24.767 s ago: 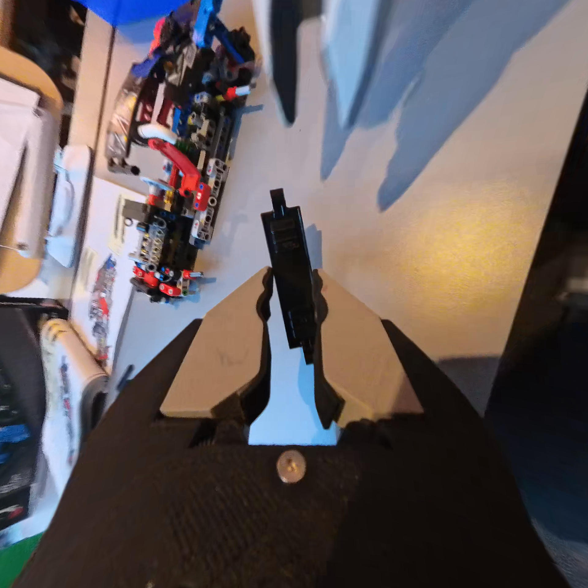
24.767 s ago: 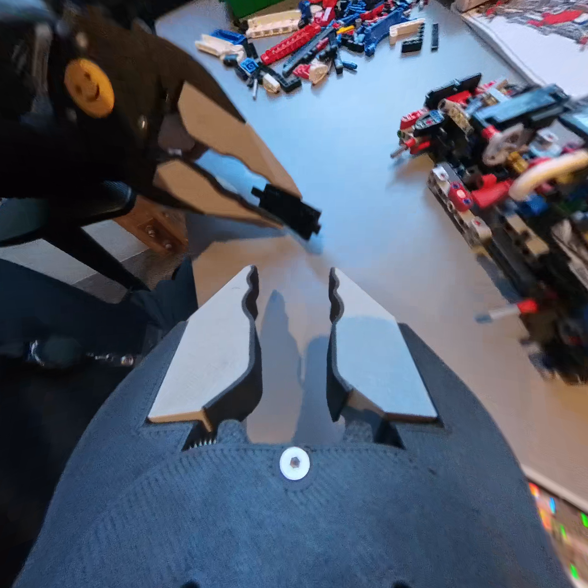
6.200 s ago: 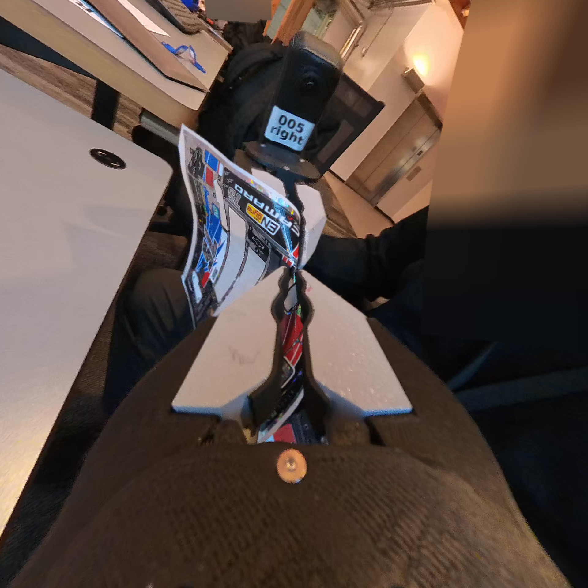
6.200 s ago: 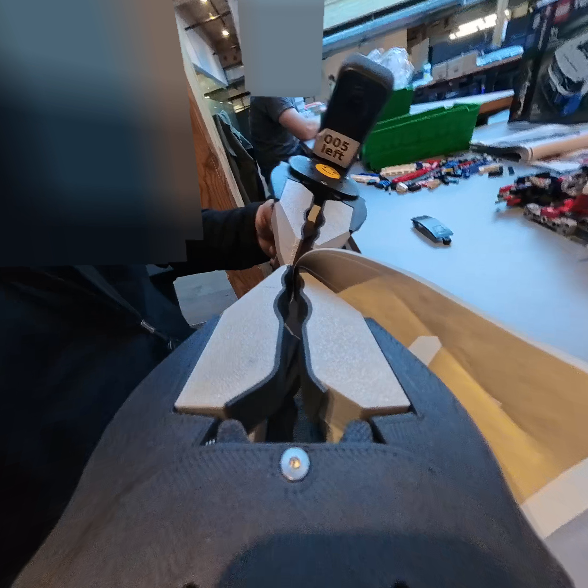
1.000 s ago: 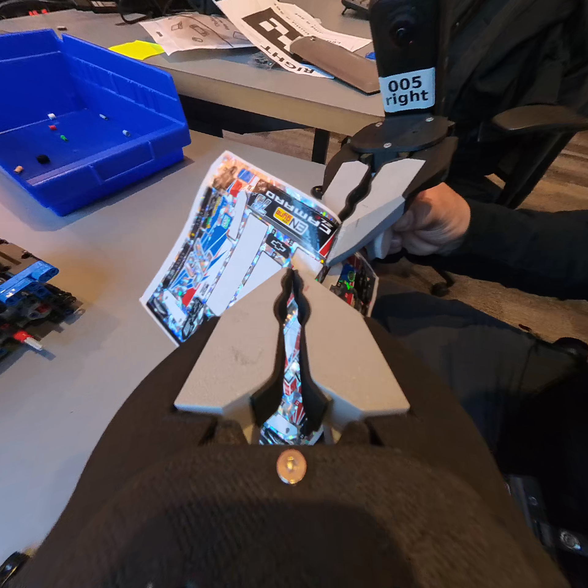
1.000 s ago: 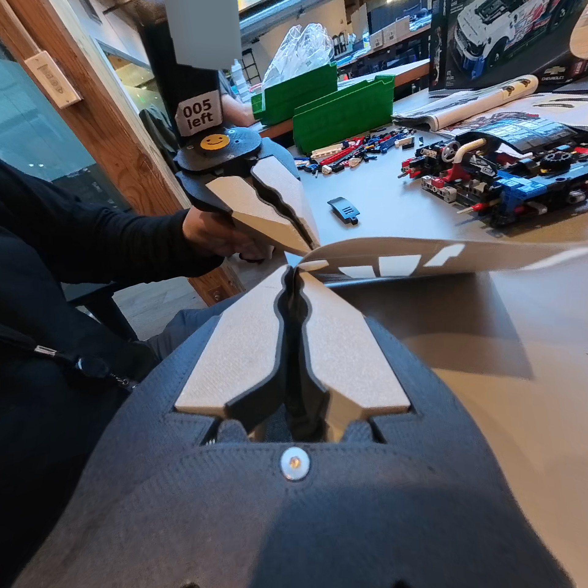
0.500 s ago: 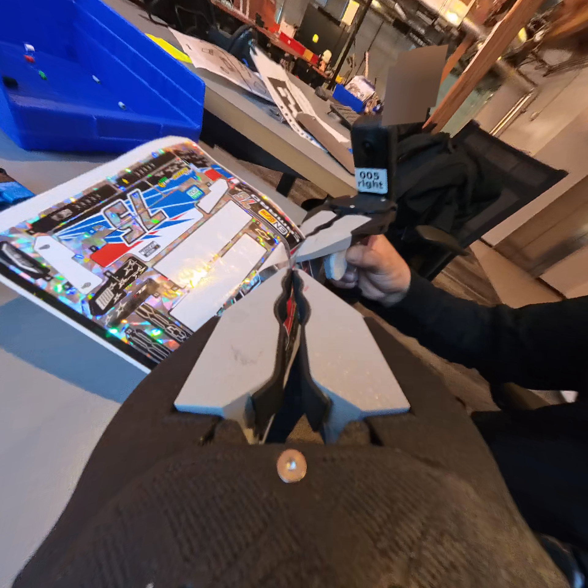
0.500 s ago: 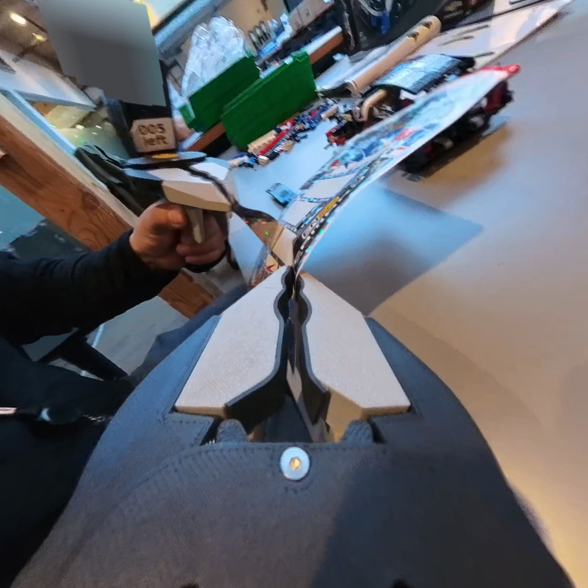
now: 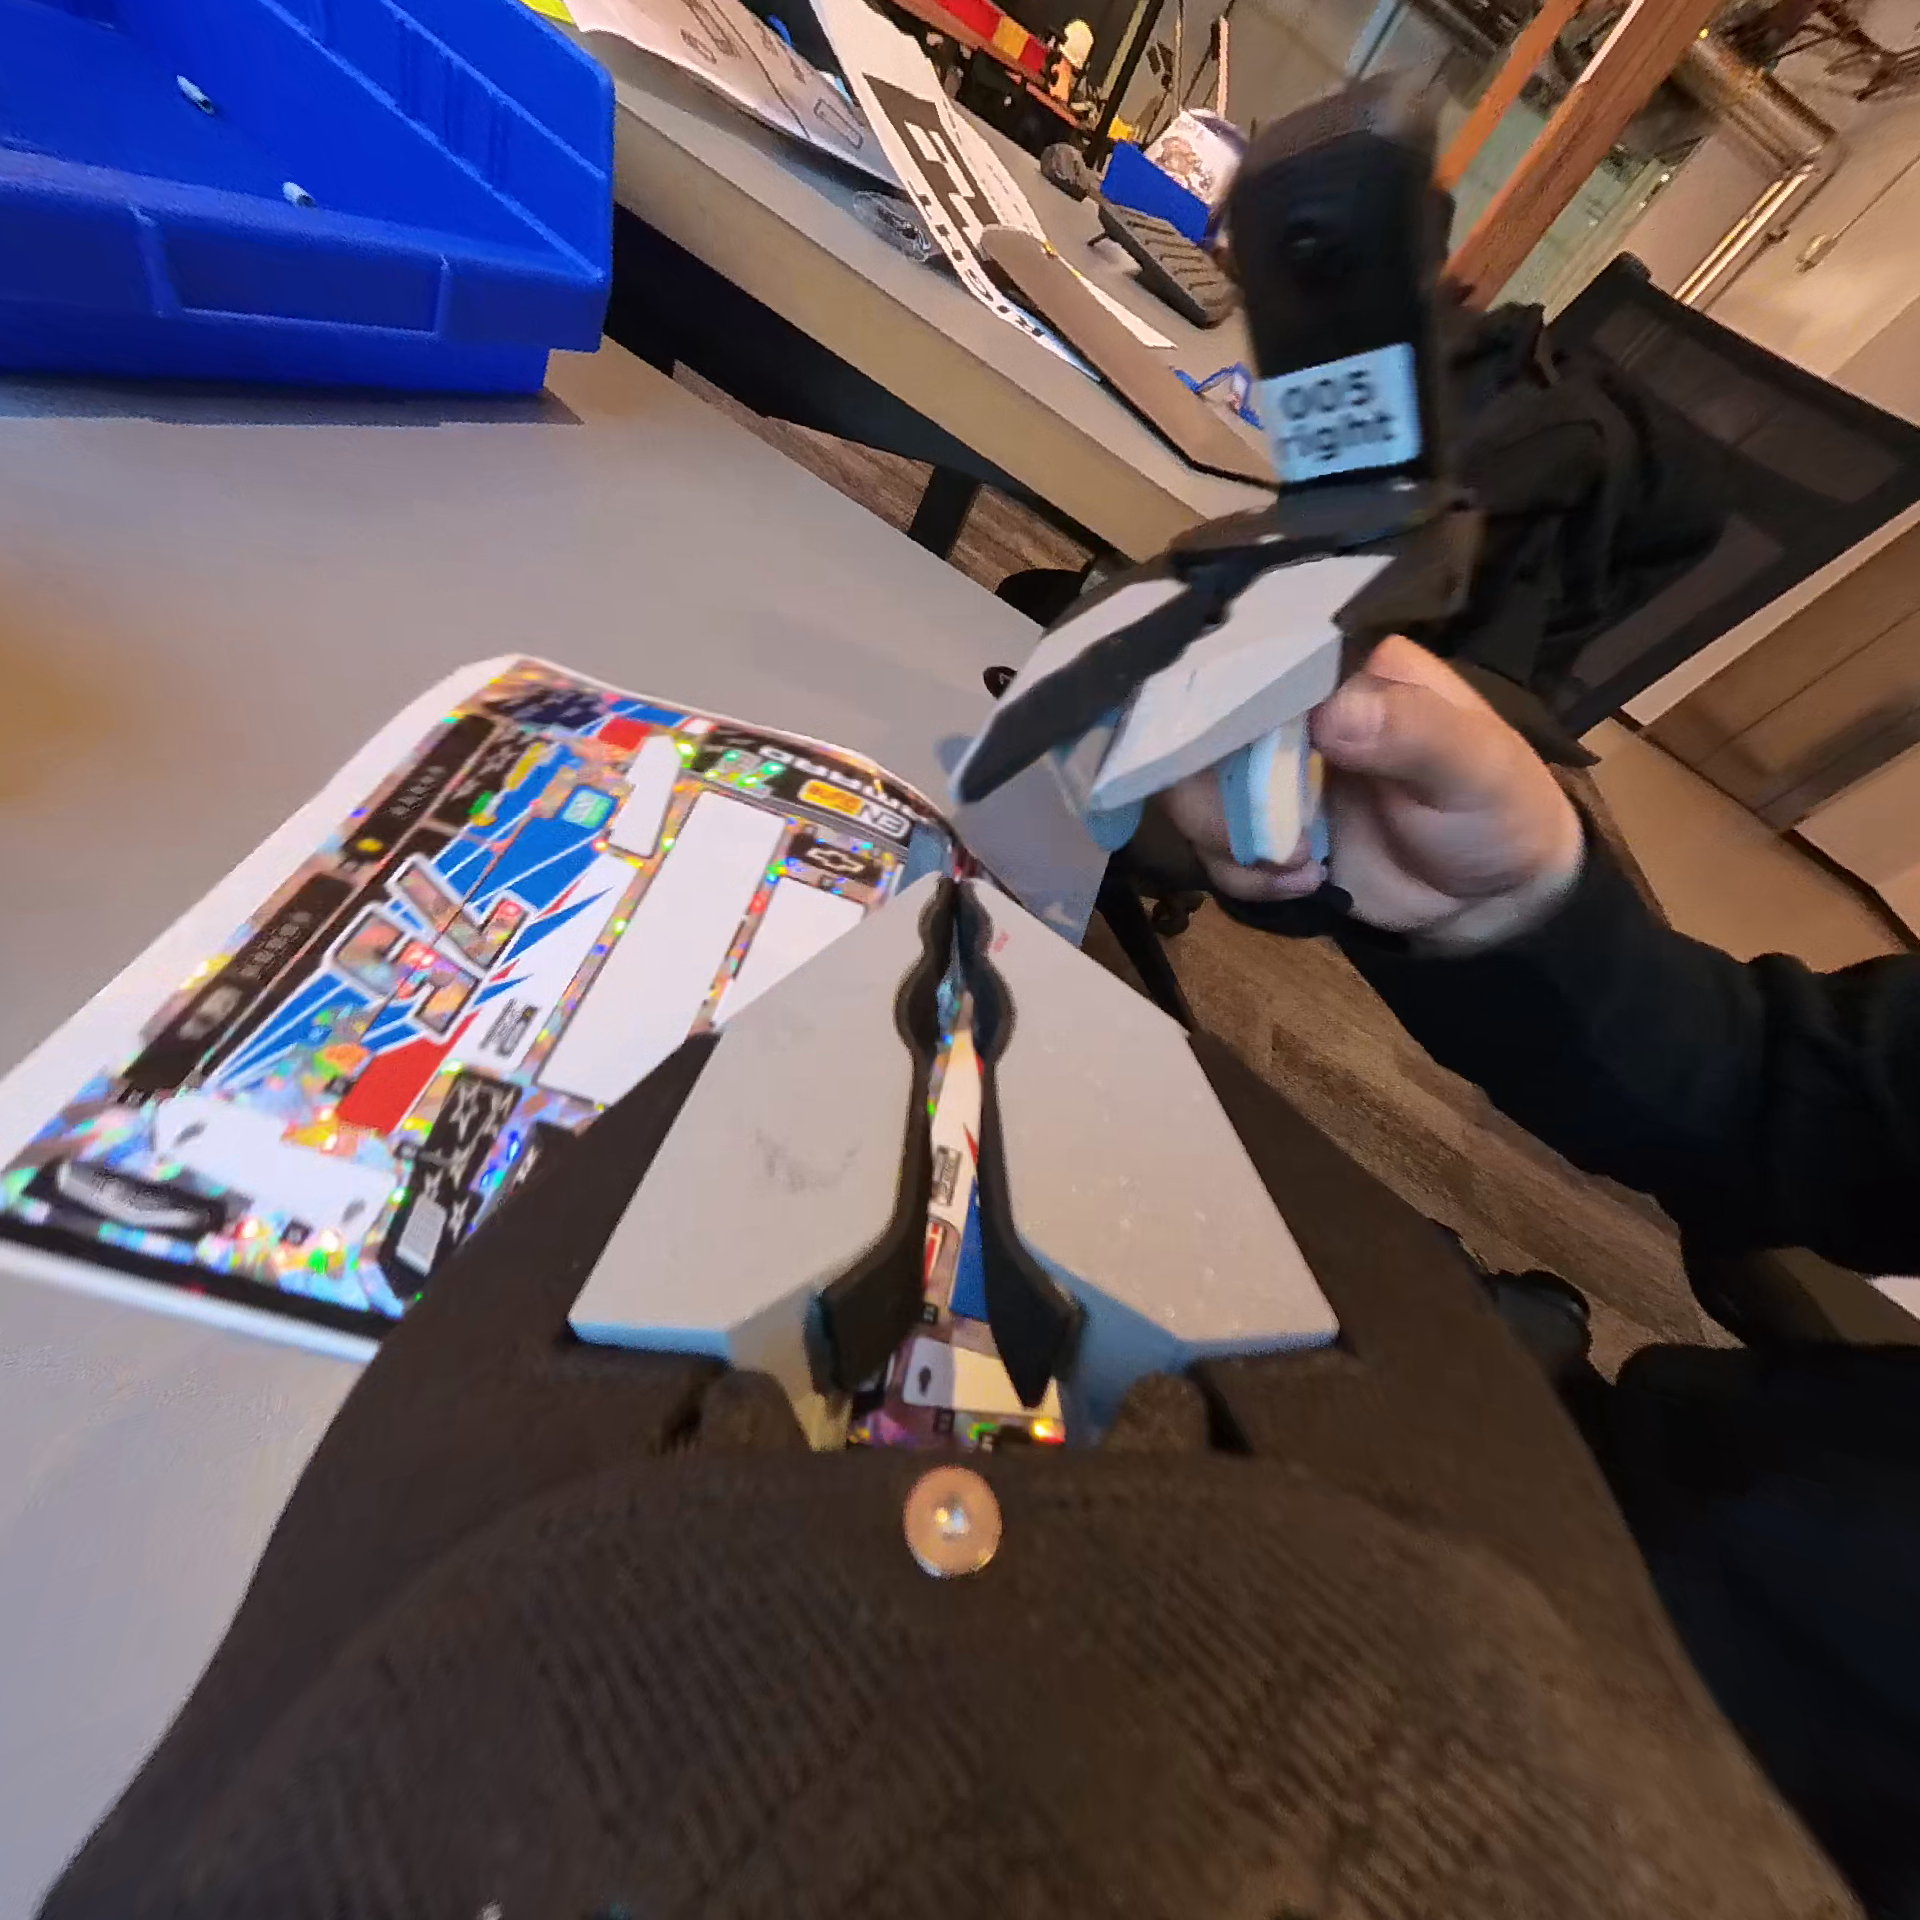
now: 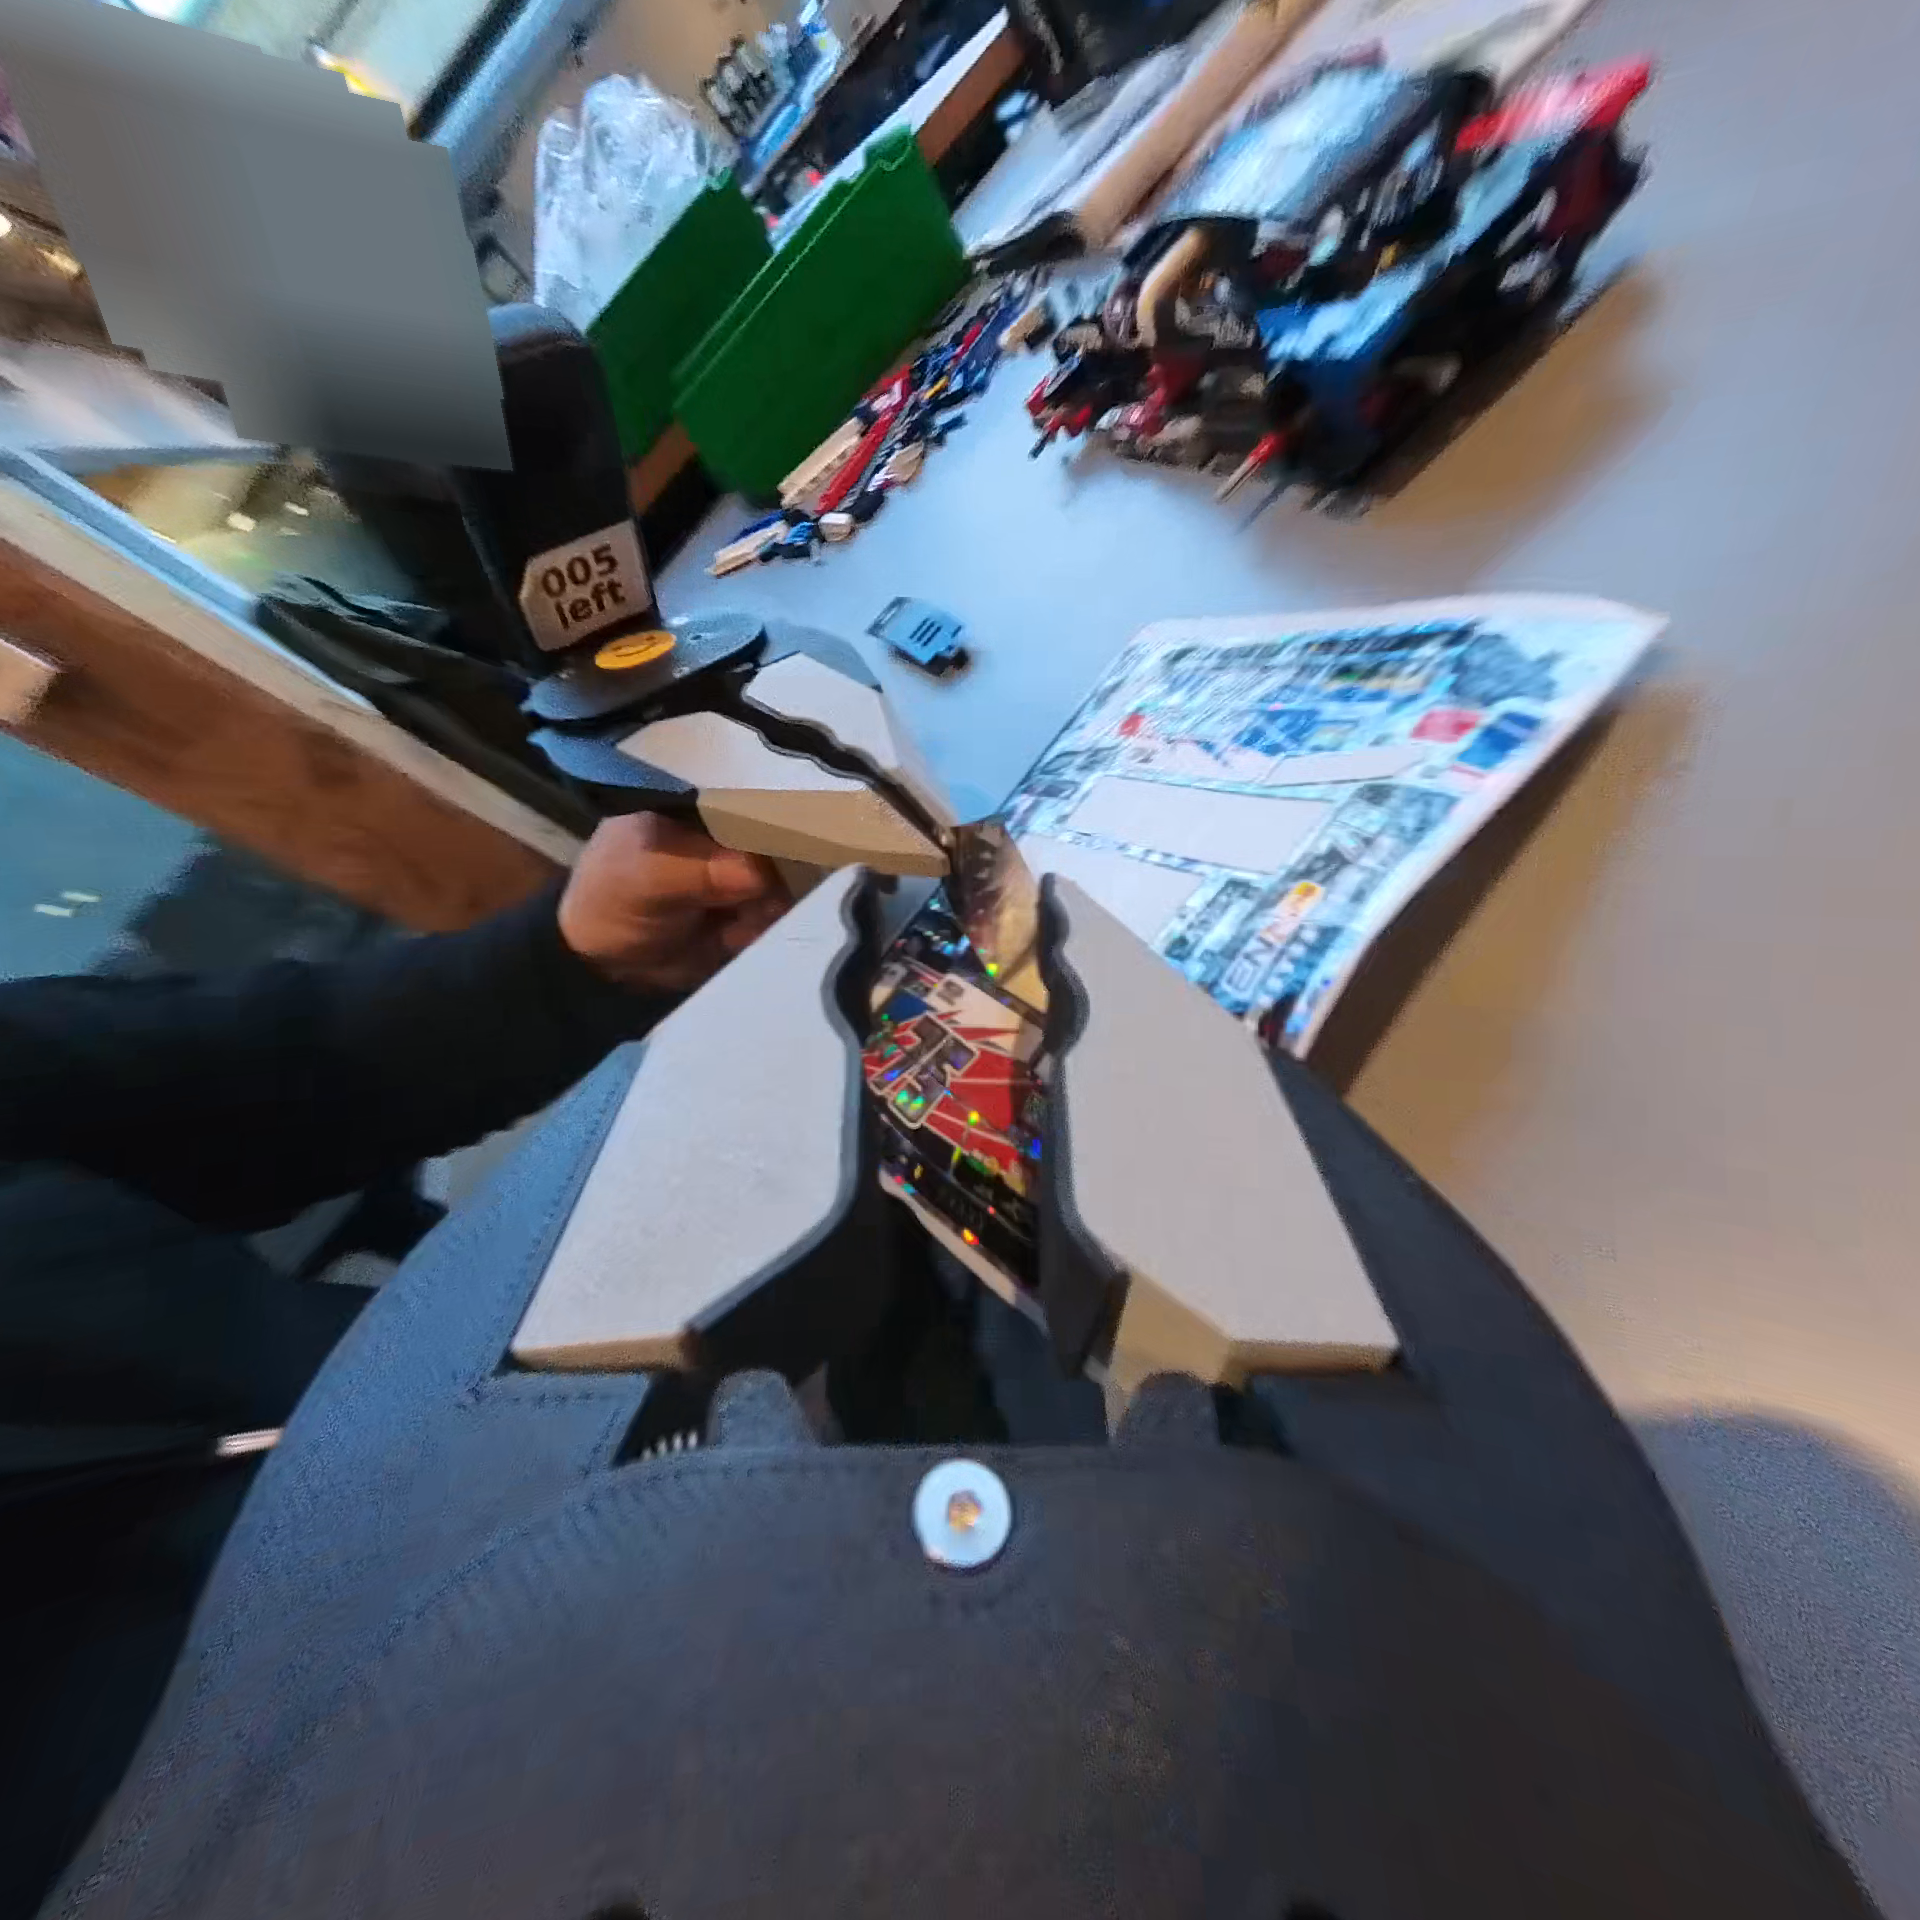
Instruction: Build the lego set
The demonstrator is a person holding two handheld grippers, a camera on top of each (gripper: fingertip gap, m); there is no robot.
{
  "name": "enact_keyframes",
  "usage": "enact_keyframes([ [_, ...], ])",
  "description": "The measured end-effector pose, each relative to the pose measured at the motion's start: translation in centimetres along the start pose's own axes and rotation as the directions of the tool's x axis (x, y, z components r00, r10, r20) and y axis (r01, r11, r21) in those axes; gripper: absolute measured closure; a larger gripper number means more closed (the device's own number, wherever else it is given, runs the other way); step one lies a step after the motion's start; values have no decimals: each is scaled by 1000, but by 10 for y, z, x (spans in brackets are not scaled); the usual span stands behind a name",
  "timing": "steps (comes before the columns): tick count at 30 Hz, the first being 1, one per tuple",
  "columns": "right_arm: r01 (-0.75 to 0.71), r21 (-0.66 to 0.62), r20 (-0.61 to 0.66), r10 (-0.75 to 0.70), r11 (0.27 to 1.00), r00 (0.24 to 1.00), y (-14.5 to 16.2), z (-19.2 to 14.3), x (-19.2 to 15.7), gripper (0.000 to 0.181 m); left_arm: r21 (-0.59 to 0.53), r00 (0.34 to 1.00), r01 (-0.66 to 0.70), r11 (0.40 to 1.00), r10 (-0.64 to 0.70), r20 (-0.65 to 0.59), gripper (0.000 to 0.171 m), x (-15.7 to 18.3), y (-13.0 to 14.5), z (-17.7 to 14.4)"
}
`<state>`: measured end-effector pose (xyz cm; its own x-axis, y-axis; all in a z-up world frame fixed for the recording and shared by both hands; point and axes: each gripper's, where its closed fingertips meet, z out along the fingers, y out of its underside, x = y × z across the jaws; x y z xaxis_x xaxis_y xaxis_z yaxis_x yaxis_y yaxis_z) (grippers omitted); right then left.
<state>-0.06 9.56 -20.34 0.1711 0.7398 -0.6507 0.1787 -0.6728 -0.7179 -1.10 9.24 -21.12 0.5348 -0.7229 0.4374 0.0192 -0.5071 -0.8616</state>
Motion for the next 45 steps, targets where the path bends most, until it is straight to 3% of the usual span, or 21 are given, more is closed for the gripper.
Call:
enact_keyframes([
  [3, -190, -43, 169, 195, 981, 966, 5, 11, -4, 145, 5, 1000, -18, 1000, 18, -17, 171, 5, -1, 3],
  [6, -256, -95, 188, 270, 962, 944, 14, 17, 4, 151, -24, 999, -45, 999, 44, -26, 171, 8, 4, 6],
  [12, -283, -107, 171, 298, 953, 939, 23, 14, 12, 159, -190, 979, -201, 961, 200, -24, 142, 15, 32, 6],
  [13, -282, -111, 161, 298, 953, 941, 26, 15, 15, 164, -230, 970, -240, 943, 241, -23, 152, 15, 40, 6],
  [14, -279, -112, 153, 294, 954, 943, 29, 16, 17, 169, -270, 957, -282, 920, 292, -6, 171, 11, 48, 7],
  [16, -261, -92, 184, 274, 961, 944, 26, 17, 14, 179, -370, 921, -347, 862, 388, 41, 171, 1, 62, 12],
  [18, -238, -86, 155, 249, 967, 956, 24, 18, 19, 174, -429, 894, -395, 812, 447, 23, 171, 2, 72, 19],
  [22, -246, -169, 89, 263, 954, 961, 27, 27, 34, 181, -410, 901, -387, 826, 432, 20, 171, 5, 68, 21],
  [26, -241, -345, -4, 255, 907, 967, 44, 37, 42, 181, -305, 949, -304, 903, 316, -10, 159, 13, 51, 14],
  [29, -207, -407, -46, 206, 890, 977, 43, 43, 49, 181, -231, 973, -231, 945, 227, -44, 153, 19, 38, 6],
  [33, -206, -433, -25, 217, 878, 976, 33, 52, 56, 181, -160, 979, -194, 968, 181, -91, 149, 31, 25, -11],
  [42, -42, -437, -37, 29, 898, 999, 19, 64, 68, 181, -33, 955, -181, 983, 168, -243, 139, 68, -10, -43],
  [45, -8, -451, -37, -10, 893, 999, 16, 67, 71, 181, -57, 959, -204, 977, 187, -215, 137, 55, -11, -46],
])
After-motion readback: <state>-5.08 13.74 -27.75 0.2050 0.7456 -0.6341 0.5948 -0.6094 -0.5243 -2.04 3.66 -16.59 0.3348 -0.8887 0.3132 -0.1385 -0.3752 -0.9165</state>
